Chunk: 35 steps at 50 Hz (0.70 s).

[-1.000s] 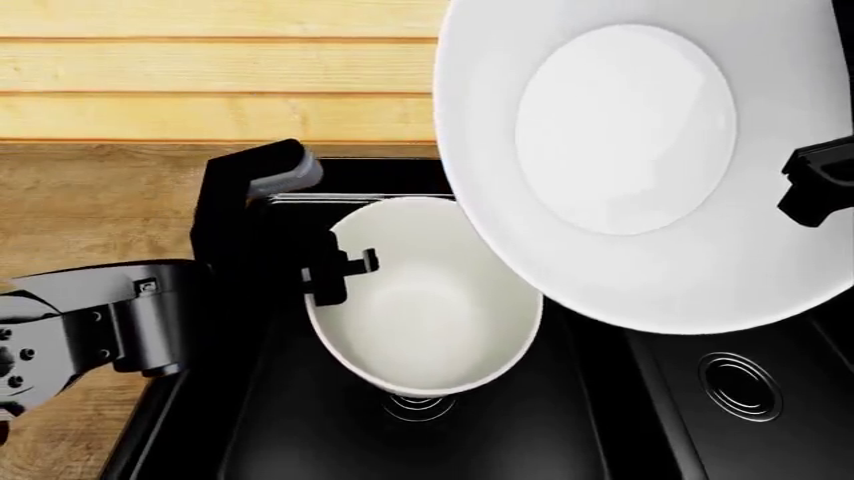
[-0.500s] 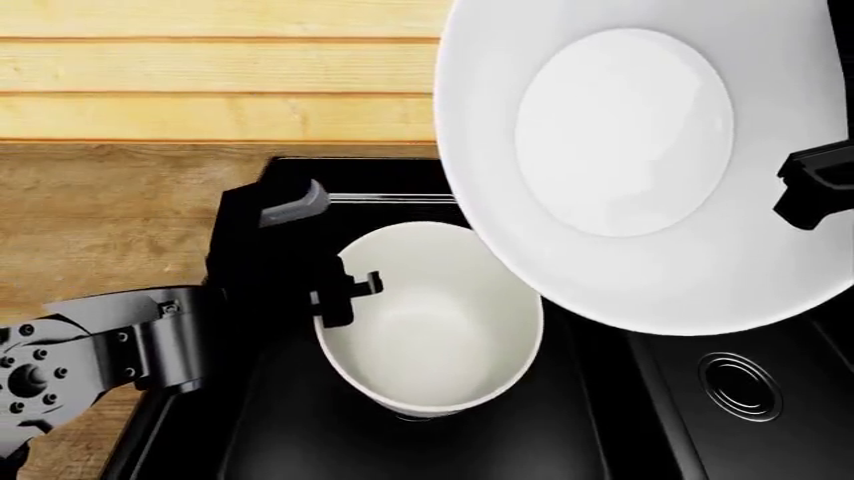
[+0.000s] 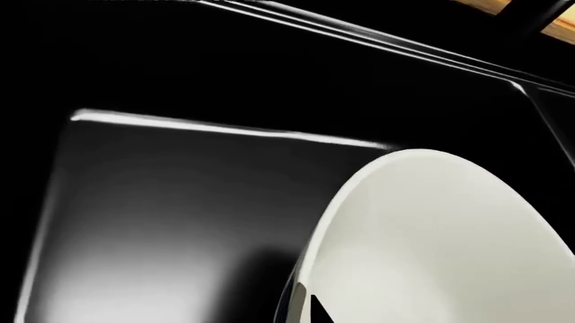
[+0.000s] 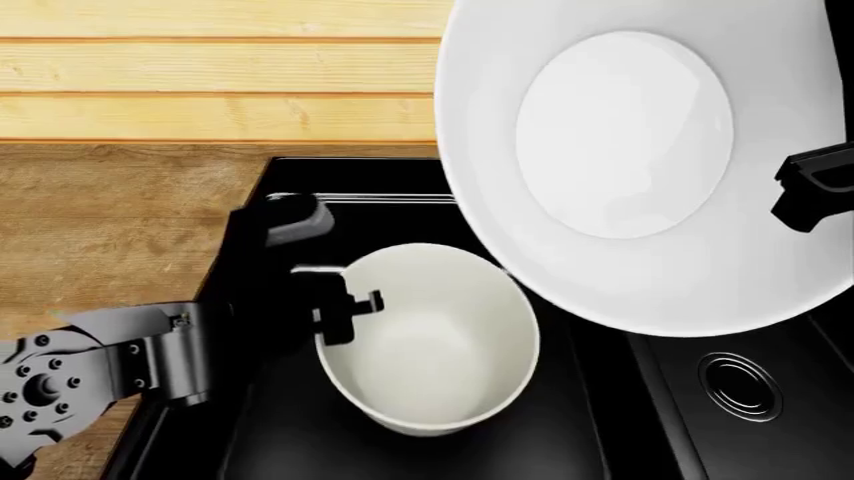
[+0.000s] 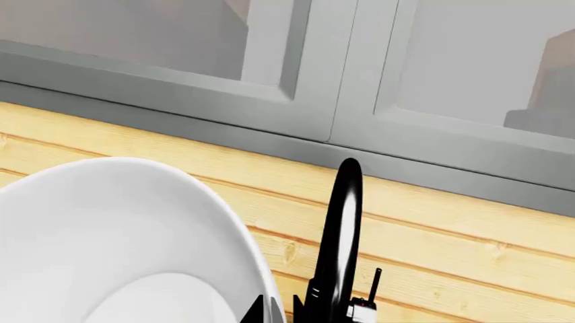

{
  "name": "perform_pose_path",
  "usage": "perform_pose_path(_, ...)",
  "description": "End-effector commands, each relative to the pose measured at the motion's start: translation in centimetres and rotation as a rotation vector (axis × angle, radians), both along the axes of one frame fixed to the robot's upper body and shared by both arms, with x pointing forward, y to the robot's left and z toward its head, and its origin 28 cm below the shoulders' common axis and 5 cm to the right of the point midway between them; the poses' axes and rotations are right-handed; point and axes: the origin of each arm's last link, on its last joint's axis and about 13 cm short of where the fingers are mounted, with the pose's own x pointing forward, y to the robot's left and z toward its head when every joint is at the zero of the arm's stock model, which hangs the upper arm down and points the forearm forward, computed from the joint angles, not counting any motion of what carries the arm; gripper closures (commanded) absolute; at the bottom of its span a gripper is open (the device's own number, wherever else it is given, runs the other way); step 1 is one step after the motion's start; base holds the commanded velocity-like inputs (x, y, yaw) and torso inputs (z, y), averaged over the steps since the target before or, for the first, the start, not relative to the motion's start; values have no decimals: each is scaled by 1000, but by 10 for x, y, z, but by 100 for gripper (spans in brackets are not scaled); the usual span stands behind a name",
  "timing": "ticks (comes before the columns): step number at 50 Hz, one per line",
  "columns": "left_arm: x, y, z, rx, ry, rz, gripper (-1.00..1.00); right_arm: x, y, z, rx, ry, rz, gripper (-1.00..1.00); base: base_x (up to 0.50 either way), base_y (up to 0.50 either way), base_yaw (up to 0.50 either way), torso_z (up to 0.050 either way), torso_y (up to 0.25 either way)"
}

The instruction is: Stack the bowls in the sink.

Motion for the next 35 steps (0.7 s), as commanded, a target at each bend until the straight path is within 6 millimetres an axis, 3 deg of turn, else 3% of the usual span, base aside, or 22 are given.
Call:
perform_pose_path(1, 2, 0, -3, 7, 12, 4, 100, 0, -1, 2, 4, -20, -8, 100, 0, 0, 0, 0, 0)
perform_pose_path(35, 4, -4, -16, 36, 43, -20, 100, 1, 0, 1, 5, -17, -7, 100, 0, 0, 0, 0, 1)
